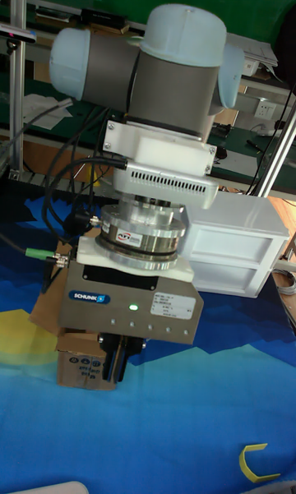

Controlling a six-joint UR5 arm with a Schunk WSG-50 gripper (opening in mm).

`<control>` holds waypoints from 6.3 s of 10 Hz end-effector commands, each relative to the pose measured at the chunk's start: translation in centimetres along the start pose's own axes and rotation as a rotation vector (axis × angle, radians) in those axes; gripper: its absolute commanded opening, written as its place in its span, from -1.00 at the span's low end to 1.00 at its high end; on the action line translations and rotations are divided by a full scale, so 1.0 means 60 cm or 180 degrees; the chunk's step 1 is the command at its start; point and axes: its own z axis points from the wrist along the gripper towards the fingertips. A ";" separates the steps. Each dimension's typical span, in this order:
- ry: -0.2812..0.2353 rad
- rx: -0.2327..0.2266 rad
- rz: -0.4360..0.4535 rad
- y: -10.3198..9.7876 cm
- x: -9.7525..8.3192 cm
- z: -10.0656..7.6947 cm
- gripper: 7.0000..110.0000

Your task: Cover the box

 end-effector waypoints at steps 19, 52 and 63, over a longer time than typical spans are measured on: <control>0.0920 -0.0208 0.0407 0.029 0.168 0.027 -1.00; 0.2164 -0.0523 -0.0234 -0.013 0.299 0.006 -1.00; 0.2452 -0.0294 -0.0457 -0.031 0.319 0.054 -1.00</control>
